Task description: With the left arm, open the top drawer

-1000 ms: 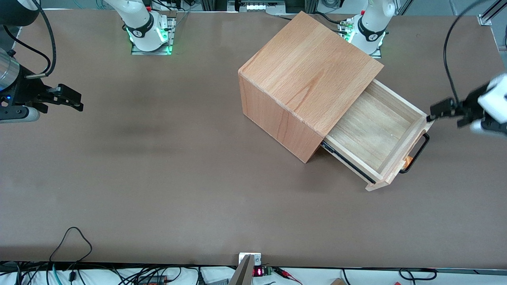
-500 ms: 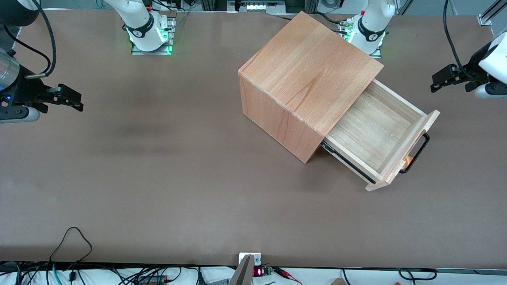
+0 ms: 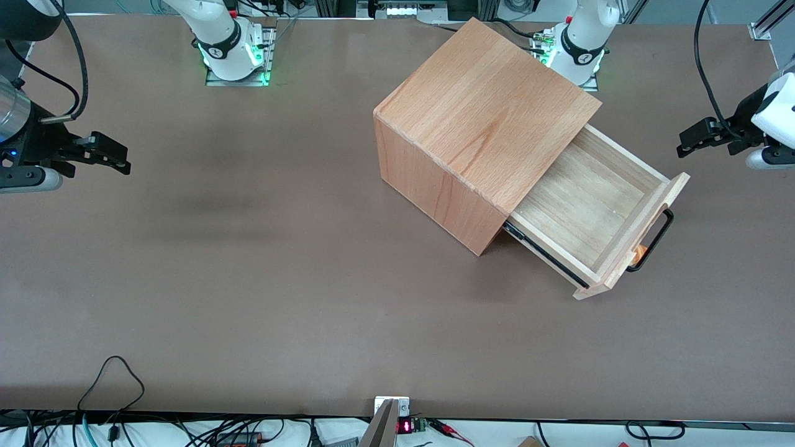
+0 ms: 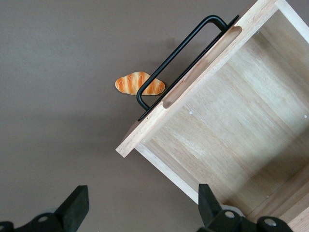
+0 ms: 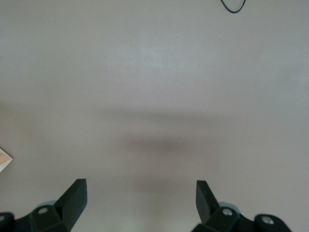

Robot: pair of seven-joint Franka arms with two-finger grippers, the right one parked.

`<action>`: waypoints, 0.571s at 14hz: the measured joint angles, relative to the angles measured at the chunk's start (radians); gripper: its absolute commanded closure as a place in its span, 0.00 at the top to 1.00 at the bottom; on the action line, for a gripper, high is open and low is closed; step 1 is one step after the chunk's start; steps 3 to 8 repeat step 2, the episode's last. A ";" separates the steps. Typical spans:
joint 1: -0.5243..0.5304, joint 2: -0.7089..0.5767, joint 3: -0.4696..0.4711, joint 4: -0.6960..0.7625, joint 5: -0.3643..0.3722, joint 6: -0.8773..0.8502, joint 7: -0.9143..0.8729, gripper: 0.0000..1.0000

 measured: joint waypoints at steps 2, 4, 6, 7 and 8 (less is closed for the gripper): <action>-0.005 -0.001 0.000 0.000 0.000 0.001 0.000 1.00; -0.005 -0.001 0.000 0.000 0.000 0.001 0.000 1.00; -0.005 -0.001 0.000 0.000 0.000 0.001 0.000 1.00; -0.005 -0.001 0.000 0.000 0.000 0.001 0.000 1.00; -0.005 -0.001 0.000 0.000 0.000 0.001 0.000 1.00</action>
